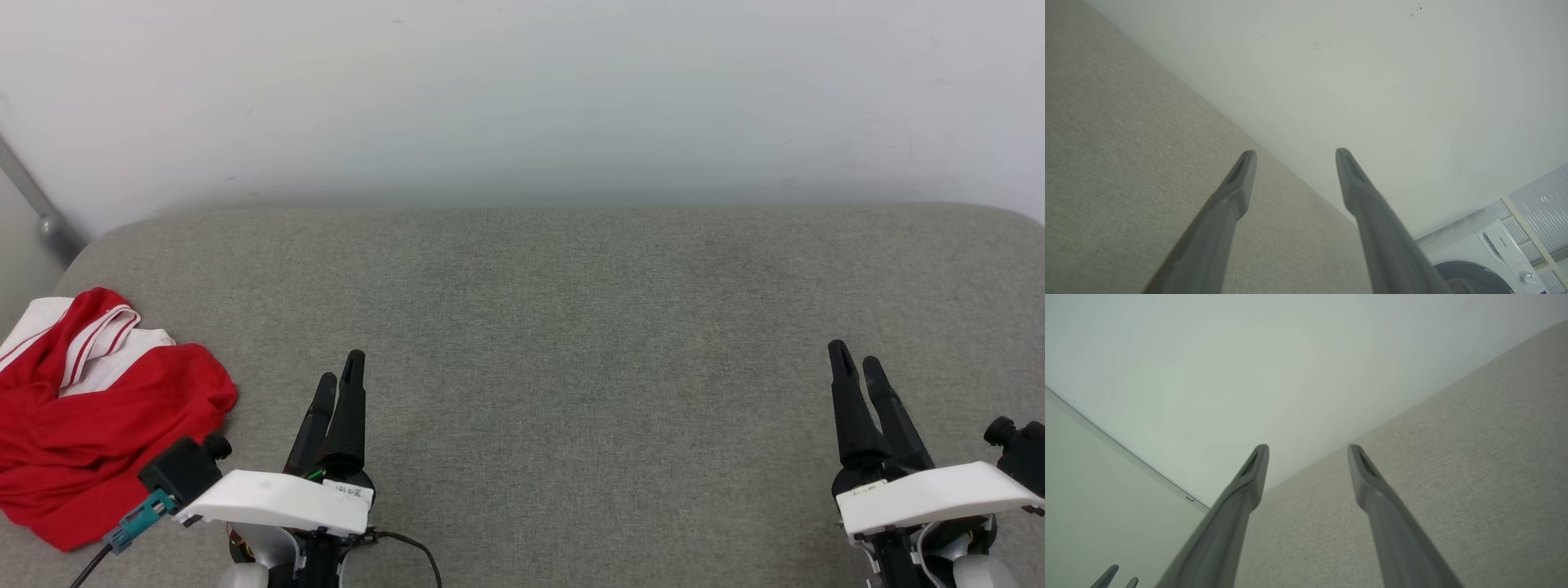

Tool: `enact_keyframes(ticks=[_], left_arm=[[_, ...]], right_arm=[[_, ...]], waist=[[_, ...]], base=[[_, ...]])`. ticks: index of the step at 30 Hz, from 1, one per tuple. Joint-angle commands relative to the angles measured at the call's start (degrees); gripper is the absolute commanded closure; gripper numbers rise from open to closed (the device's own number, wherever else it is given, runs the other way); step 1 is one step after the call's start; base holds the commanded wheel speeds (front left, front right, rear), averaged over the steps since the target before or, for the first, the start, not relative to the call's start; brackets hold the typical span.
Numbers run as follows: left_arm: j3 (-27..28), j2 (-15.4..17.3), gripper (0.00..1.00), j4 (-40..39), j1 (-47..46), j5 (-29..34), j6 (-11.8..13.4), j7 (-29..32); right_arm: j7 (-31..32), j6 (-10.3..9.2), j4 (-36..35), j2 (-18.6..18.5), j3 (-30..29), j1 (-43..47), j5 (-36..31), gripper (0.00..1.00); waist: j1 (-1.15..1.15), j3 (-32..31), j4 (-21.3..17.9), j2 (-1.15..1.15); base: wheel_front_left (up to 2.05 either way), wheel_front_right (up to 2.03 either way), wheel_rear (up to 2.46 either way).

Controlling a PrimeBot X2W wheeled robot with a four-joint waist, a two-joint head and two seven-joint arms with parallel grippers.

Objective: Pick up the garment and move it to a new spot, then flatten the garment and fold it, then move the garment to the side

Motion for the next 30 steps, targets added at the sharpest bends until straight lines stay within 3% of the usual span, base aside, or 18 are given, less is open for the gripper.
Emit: enact_keyframes(ticks=[1,19,30], left_arm=[[0.22,0.08,0.0,-0.87,-1.04,2.09,-0.02,-0.48],[0.03,0.34,0.0,0.59,0.05,23.4,-0.01,-3.43],[-0.55,0.26,0.0,2.25,-0.01,29.96,-0.01,-4.82]], right_arm=[[-0.68,0.02,-0.48,-0.48,0.19,-0.39,-2.54,0.0],[-1.59,0.02,0.53,0.38,-1.96,0.81,-23.05,0.0],[-1.08,0.02,-0.63,0.58,-2.84,2.13,-29.96,0.0]], waist=[[0.0,-0.03,0.02,0.0],[0.0,-0.54,0.48,0.0],[0.0,-0.97,0.5,0.0]], base=[[0.0,0.0,0.0],[0.0,0.0,0.0],[0.0,0.0,0.0]])
